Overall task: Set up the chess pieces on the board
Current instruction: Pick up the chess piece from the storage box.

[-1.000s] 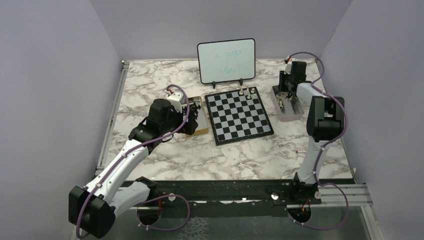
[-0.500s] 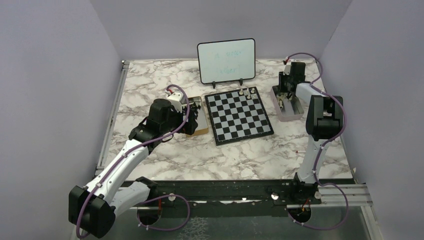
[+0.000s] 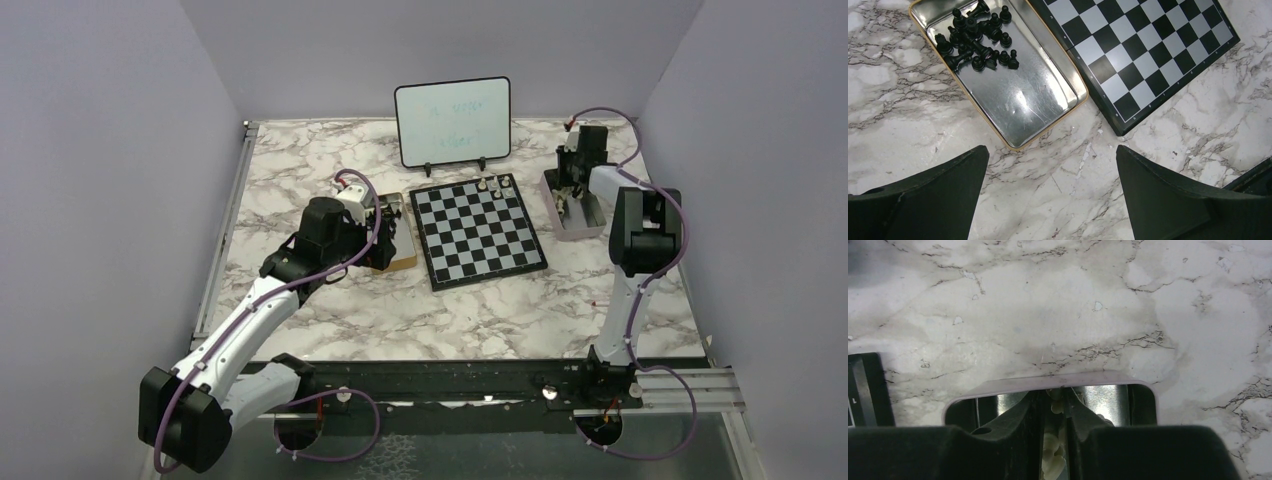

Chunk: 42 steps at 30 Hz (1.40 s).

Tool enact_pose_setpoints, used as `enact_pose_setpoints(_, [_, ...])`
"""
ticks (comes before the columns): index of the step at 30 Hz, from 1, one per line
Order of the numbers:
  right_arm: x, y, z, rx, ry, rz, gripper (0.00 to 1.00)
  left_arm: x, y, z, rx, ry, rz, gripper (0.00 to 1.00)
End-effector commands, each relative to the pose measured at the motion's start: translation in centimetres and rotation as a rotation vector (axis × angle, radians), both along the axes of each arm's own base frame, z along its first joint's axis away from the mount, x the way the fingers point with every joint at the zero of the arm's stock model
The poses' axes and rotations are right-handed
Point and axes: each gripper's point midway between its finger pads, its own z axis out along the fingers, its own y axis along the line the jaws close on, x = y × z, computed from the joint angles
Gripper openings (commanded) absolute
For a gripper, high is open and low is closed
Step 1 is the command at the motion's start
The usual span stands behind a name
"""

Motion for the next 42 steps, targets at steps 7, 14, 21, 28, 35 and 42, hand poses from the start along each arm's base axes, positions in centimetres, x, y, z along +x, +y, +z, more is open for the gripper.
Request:
enact_pose_setpoints(7, [0.2, -1.3, 0.7, -0.046, -0.015, -0.037, 0.14, 0.2, 0.1, 0.0, 0.016, -0.009, 0.003, 0.99])
enact_pose_setpoints(14, [0.1, -2.1, 1.9, -0.082, -0.023, -0.072, 0.04, 0.1, 0.1, 0.1, 0.012, -0.009, 0.001, 0.99])
enact_pose_setpoints(21, [0.0, -2.0, 4.5, -0.07, -0.07, -0.08, 0.01, 0.0, 0.0, 0.1, 0.009, -0.007, -0.002, 0.99])
enact_pose_setpoints(28, [-1.0, -1.3, 5.6, -0.021, -0.046, -0.086, 0.02, -0.1, 0.0, 0.3, 0.001, -0.011, -0.005, 0.99])
enact_pose_setpoints(35, [-2.6, -0.2, 8.6, 0.077, -0.036, -0.149, 0.02, -0.3, -0.1, 0.8, -0.012, -0.022, -0.007, 0.99])
enact_pose_setpoints(42, [-5.0, 2.6, 10.5, 0.19, -0.002, -0.157, 0.02, -0.3, -0.1, 1.4, -0.022, -0.041, -0.008, 0.99])
